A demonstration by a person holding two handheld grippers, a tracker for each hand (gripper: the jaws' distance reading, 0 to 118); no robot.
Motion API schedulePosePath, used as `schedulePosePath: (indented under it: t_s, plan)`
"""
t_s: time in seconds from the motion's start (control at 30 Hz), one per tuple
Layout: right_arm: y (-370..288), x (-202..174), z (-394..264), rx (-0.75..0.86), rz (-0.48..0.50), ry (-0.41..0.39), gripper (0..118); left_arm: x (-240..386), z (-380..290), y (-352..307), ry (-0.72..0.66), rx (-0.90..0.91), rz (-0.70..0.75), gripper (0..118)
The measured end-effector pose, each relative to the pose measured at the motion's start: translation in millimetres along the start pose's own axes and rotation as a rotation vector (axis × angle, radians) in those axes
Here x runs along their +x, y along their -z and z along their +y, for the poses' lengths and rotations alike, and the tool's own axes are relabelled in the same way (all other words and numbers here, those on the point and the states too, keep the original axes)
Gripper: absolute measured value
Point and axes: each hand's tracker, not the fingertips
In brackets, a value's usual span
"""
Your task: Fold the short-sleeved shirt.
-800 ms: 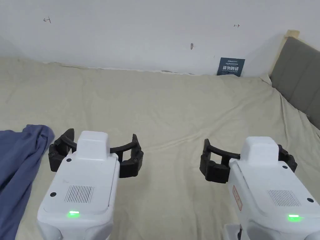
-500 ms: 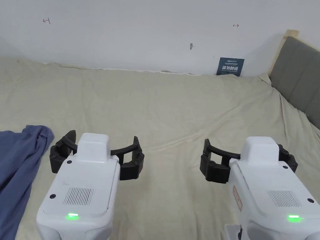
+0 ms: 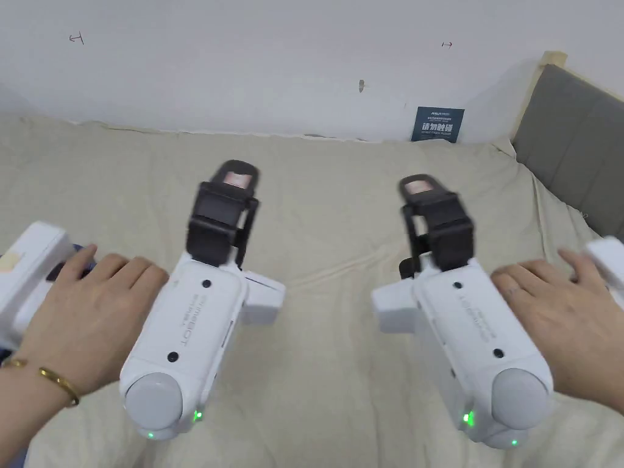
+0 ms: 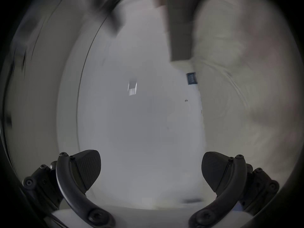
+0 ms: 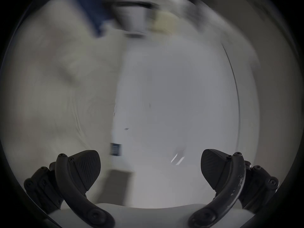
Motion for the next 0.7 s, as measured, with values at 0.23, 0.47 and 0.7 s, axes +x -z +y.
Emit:
schedulePosePath:
  t_s: [0.23,0.47,0.7]
  plan:
    - [-6.8,13.0,-7.6,0.078,0.092,0.044,118,-12.5,-2.3,-9.3,-0.143,0.051,-0.039,118]
    - [5.4,68.3,-70.7,-0.27,0.196,1.42,118,-75.2,-59.6,8.8,-1.372,-0.385,-0.028,118]
    - [-11.7,40.0,-79.2,-0.367,0.041,2.017,118,-57.3,-58.6,-7.7,-1.741,-0.517,0.115,118]
